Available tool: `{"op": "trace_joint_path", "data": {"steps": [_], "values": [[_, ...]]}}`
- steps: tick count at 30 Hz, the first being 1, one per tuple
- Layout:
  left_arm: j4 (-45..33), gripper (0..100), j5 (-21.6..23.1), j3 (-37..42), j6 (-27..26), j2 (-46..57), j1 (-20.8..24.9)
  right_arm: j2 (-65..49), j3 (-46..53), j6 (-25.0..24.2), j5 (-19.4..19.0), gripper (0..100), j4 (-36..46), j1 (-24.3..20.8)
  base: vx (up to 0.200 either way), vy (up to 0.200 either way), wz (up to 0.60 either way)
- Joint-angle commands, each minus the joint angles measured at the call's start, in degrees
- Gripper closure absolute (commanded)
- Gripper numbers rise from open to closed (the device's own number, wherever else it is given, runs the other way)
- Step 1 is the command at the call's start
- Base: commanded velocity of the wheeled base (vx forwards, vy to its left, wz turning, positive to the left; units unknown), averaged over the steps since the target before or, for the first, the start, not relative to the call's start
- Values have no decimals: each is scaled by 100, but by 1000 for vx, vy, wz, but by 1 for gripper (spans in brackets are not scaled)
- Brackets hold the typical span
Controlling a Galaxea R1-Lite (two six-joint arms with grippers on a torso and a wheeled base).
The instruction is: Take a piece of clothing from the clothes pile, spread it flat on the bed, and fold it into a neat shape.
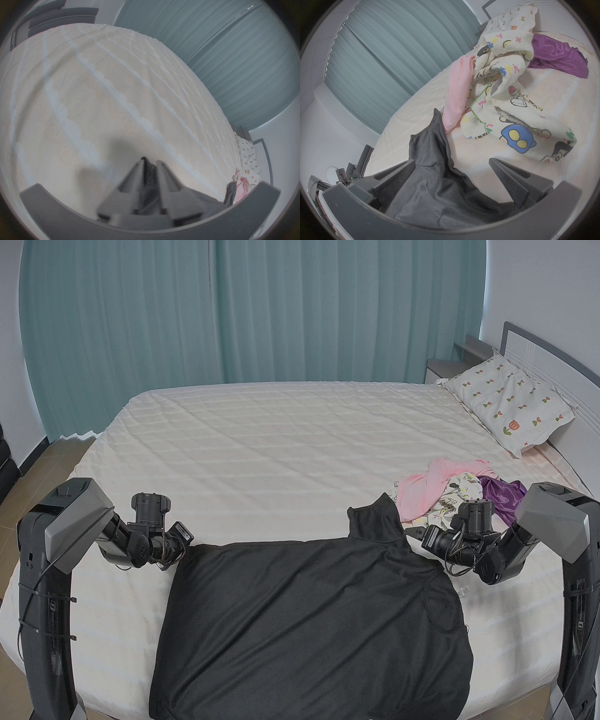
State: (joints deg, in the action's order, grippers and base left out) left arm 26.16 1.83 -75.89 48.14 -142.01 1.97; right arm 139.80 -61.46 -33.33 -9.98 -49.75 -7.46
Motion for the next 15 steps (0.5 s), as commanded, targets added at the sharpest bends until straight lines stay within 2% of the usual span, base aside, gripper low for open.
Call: {"op": "trace_joint_path", "data": {"steps": [1, 8, 15], "values": [[3, 100, -42, -111, -6, -117, -48, -41, 64, 2, -4, 0, -8, 25, 0, 0, 0], [-6, 100, -420, -480, 2, -108, -285, -76, 223, 2, -4, 0, -272, 78, 0, 0, 0], [-6, 100, -455, -568, -6, -134, -329, -76, 240, -7, -4, 0, -298, 96, 0, 0, 0]]}}
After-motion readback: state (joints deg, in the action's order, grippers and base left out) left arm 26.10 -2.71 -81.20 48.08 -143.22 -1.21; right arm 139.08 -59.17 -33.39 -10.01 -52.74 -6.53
